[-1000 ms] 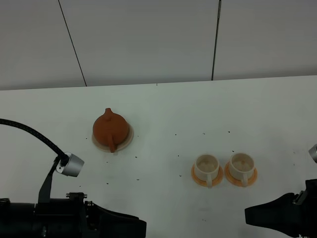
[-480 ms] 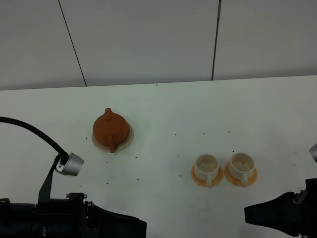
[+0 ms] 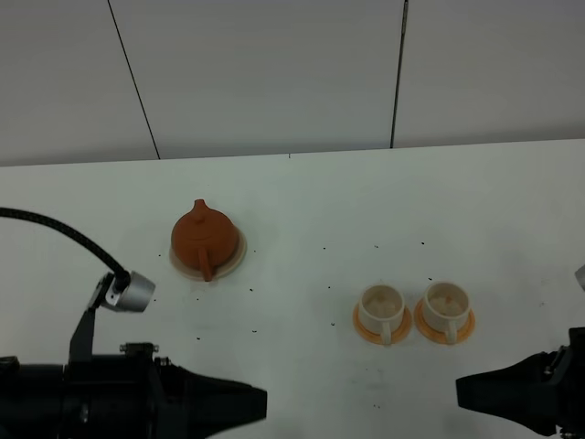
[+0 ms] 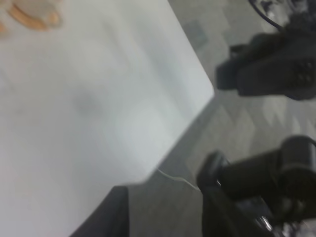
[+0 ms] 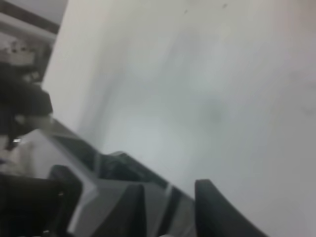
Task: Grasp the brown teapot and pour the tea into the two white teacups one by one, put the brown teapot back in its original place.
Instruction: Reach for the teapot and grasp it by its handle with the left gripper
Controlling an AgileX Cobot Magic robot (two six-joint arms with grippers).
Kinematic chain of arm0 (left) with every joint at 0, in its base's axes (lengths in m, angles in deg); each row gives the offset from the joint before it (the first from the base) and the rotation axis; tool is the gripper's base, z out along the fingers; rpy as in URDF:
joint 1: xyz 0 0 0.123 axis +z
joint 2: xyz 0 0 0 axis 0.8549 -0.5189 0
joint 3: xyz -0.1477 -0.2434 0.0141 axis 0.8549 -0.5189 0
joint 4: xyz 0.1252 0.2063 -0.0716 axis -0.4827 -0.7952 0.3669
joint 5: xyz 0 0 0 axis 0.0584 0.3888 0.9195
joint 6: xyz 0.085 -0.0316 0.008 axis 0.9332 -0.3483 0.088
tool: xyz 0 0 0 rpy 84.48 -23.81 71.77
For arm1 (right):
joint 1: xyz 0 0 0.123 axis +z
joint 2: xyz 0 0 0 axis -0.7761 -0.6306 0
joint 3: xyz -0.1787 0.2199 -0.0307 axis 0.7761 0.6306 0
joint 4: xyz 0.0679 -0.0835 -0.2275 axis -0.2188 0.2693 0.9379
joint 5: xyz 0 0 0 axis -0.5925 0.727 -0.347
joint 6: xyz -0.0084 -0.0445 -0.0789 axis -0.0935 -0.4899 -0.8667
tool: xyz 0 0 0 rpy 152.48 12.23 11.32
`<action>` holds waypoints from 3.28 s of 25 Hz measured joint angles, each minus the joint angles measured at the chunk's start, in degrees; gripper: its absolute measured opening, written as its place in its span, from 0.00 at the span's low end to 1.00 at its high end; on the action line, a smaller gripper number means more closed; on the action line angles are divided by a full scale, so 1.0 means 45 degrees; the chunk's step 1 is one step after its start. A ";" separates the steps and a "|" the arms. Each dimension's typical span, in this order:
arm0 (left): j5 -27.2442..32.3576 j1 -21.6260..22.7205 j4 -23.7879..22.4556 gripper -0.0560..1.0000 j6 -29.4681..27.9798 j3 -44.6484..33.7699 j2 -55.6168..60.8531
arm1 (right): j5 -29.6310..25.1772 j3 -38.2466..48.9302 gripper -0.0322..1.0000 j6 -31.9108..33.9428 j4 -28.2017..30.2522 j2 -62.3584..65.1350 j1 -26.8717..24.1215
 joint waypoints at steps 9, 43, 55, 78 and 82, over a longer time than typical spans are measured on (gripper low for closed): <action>-0.1809 0.0000 -0.0020 0.45 0.0046 0.0891 -0.0015 | 0.1331 -0.0292 0.26 0.3993 0.4800 0.3923 0.0000; -0.3843 0.0000 -0.0093 0.45 0.0686 0.0969 -0.0015 | -0.1667 0.0035 0.26 1.3026 1.4658 1.2903 0.0000; -0.4132 0.0000 -0.0624 0.45 0.0686 0.0969 -0.0015 | -0.1710 0.0059 0.26 1.3026 1.4603 1.3844 0.0000; -0.5304 0.0000 -0.1279 0.45 0.0247 0.1547 -0.0029 | -0.1641 0.0059 0.26 1.3082 1.3715 1.3844 0.0000; -0.5524 0.0000 -0.1309 0.45 -0.0275 0.1969 -0.0096 | -0.1630 0.0059 0.26 1.3082 1.3715 1.3844 0.0000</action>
